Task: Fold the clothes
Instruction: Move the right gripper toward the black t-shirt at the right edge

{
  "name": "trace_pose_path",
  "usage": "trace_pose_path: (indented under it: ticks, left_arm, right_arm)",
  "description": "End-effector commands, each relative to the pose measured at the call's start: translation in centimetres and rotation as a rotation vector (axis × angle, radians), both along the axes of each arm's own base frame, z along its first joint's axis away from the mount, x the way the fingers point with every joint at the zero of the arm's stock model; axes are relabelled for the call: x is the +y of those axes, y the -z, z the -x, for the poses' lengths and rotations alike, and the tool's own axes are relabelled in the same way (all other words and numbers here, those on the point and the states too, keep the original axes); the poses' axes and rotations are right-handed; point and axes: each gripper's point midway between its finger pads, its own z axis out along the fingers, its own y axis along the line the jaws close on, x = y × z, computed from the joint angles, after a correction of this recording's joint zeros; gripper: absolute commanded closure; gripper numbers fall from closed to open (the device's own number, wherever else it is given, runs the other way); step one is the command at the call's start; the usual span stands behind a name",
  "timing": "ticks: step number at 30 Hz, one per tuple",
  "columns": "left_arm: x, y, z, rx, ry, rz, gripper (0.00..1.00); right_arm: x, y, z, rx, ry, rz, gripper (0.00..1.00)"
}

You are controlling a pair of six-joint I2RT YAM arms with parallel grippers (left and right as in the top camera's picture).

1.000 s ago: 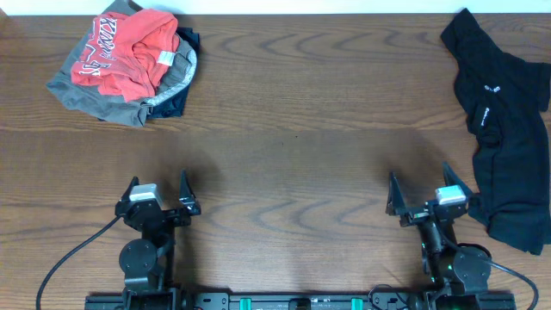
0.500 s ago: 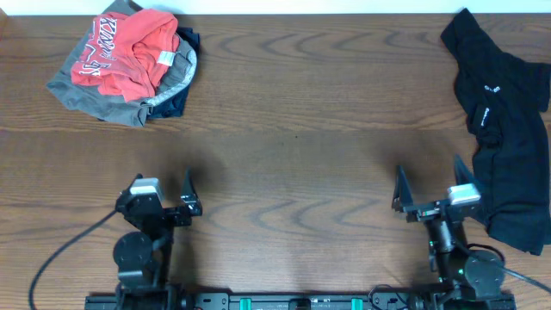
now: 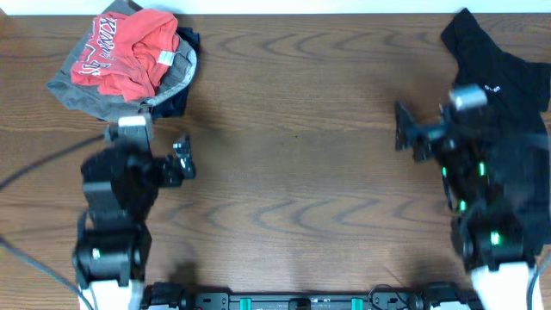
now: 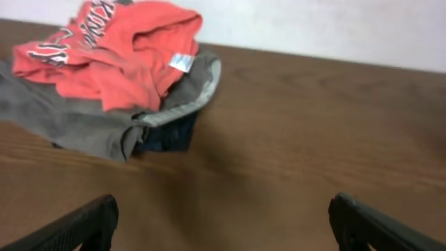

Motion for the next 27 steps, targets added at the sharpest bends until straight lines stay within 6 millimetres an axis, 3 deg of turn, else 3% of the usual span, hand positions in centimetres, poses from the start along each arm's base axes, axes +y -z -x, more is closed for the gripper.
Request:
trace_pose_path:
  ticks: [1,7,11,18,24,27]
  left_arm:
    - [-0.3,-0.9,-1.7,0.047,0.048,-0.035,0.02]
    - [-0.2,1.6,-3.1,0.277,0.057,-0.025,0.02]
    - [-0.2,4.7,-3.6,0.413,0.071,-0.028,0.02]
    - [-0.2,9.9,-4.2,0.584,0.076,-0.014,0.02]
    - [-0.2,13.1,-3.8,0.703,0.080,-0.003,0.02]
    - [-0.4,13.3,-3.8,0.710,0.087,0.006,0.02]
  right_arm:
    - [0.9,-0.5,-2.8,0.076,-0.061,0.003,0.01]
    - [1.3,3.2,-8.4,0.329,-0.060,0.014,0.01]
    - [1.7,6.3,-11.0,0.473,-0.068,0.017,0.01]
    - [1.0,9.7,-14.4,0.497,-0.019,0.038,0.01]
    - [-6.1,10.1,-16.4,0.466,0.202,0.046,0.01]
    - [-12.5,9.6,-16.7,0.433,0.337,-0.017,0.01]
